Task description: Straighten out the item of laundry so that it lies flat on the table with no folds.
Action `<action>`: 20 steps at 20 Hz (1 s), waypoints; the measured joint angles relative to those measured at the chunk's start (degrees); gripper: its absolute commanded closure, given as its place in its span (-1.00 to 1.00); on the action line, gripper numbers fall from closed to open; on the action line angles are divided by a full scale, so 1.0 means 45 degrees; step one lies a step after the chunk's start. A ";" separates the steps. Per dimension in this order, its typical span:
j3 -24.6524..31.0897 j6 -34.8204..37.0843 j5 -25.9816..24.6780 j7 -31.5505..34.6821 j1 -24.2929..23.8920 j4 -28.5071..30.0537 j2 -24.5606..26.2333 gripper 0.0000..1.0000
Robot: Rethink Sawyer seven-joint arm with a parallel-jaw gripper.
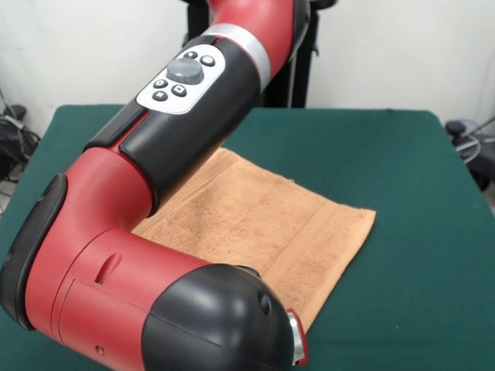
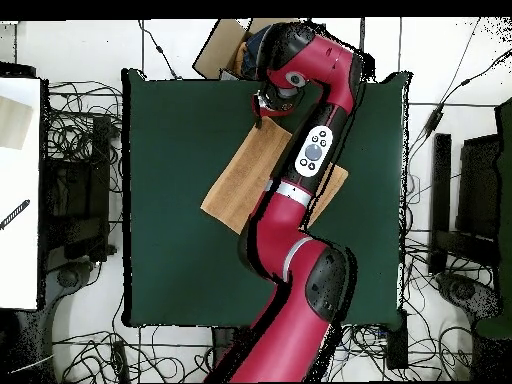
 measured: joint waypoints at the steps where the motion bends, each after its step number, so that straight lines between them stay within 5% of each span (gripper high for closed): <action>1: 0.0000 0.0000 0.0000 0.0000 0.0000 0.0000 0.0000 -1.00; 20: -0.0005 -0.0106 0.0243 -0.0003 -0.0054 0.0188 0.0031 -1.00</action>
